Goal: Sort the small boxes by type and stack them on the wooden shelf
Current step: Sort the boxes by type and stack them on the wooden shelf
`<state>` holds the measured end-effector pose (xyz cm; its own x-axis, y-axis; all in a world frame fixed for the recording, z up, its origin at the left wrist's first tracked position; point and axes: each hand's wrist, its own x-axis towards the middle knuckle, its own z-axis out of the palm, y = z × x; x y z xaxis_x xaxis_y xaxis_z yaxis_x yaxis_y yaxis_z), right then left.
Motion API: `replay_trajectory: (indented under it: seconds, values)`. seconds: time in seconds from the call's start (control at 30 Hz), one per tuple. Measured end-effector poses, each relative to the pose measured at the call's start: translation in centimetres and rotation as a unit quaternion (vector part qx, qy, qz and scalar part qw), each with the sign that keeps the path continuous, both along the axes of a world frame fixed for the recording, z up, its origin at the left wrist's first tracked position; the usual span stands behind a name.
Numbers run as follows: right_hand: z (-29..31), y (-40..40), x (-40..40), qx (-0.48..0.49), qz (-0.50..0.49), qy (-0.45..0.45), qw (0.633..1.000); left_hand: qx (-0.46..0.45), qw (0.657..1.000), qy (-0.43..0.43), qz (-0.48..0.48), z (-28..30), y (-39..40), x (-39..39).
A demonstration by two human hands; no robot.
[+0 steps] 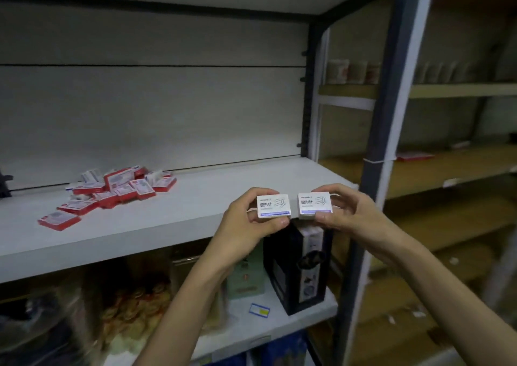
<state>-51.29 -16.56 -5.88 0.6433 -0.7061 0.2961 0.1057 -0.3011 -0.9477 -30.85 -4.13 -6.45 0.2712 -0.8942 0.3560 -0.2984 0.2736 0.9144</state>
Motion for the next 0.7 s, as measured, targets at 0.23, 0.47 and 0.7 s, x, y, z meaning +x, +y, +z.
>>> replay_trajectory:
  seconds: [0.23,0.47,0.7]
  values:
    - [-2.3,-6.1,-13.5,0.042,-0.034,0.003,0.999,0.01,0.999,0.002,-0.039,-2.4,-7.5,-12.0]
    - [-4.1,-12.1,-22.5,0.053,-0.056,0.013,0.997,0.038,0.996,-0.02,-0.074,-3.7,-15.7,-21.1]
    - [-4.7,-20.5,-28.5,0.05,-0.062,0.018,0.997,0.045,0.994,-0.036,-0.089,-4.3,-24.4,-27.3]
